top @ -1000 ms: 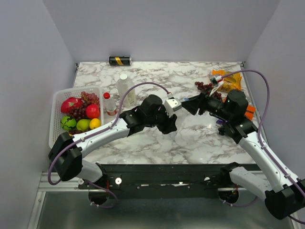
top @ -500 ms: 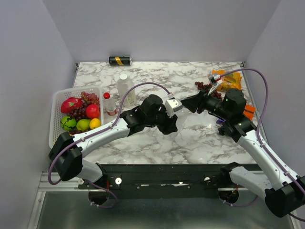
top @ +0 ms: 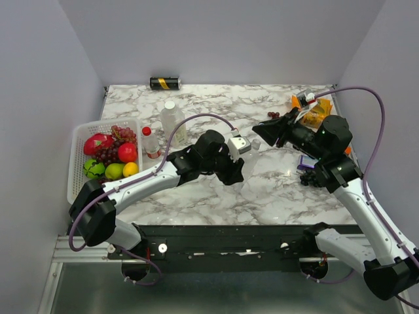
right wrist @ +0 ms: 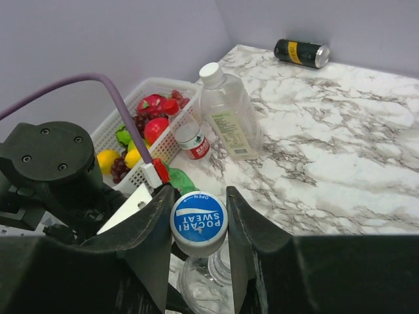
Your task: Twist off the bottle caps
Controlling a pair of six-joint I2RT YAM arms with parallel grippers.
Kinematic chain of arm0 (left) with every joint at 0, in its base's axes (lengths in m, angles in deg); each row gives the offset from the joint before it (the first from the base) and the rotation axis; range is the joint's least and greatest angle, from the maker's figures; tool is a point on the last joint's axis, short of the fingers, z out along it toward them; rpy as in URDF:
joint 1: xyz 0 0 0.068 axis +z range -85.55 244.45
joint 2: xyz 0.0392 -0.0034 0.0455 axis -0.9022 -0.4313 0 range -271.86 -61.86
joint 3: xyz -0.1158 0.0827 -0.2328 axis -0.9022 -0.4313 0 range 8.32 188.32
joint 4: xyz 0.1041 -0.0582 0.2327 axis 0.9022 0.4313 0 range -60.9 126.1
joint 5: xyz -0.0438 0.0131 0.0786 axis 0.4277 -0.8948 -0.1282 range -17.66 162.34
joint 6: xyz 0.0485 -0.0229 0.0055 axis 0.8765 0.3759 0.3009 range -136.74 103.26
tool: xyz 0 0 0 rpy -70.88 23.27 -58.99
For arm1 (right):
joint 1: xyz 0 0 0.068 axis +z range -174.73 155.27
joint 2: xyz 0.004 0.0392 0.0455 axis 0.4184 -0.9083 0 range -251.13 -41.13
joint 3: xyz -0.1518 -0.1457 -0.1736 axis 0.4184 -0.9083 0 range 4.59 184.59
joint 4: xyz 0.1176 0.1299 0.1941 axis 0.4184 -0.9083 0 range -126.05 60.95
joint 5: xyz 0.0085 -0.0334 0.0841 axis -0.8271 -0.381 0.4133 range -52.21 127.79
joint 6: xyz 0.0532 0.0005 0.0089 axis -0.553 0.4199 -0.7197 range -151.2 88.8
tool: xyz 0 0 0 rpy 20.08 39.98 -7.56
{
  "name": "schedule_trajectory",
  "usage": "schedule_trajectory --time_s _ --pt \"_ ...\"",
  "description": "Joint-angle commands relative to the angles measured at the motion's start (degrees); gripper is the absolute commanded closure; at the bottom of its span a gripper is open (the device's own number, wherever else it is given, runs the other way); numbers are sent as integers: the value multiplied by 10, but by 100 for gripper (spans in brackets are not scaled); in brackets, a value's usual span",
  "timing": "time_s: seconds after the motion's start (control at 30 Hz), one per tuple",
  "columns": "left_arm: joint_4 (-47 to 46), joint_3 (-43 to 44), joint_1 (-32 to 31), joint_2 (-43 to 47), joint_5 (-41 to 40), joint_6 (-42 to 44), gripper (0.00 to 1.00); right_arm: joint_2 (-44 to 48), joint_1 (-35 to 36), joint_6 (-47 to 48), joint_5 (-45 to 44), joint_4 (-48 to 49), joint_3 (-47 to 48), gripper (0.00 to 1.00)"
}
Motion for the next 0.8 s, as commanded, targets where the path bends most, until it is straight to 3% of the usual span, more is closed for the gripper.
schedule_trajectory --time_s 0.0,0.57,0.77 --pt "-2 19 0 15 -5 5 91 7 -12 21 -33 -32 16 59" --pt "20 29 51 92 -64 20 91 -150 -29 24 -139 8 -31 60" --pt "13 29 92 120 -56 6 91 -272 42 23 -210 70 -64 61"
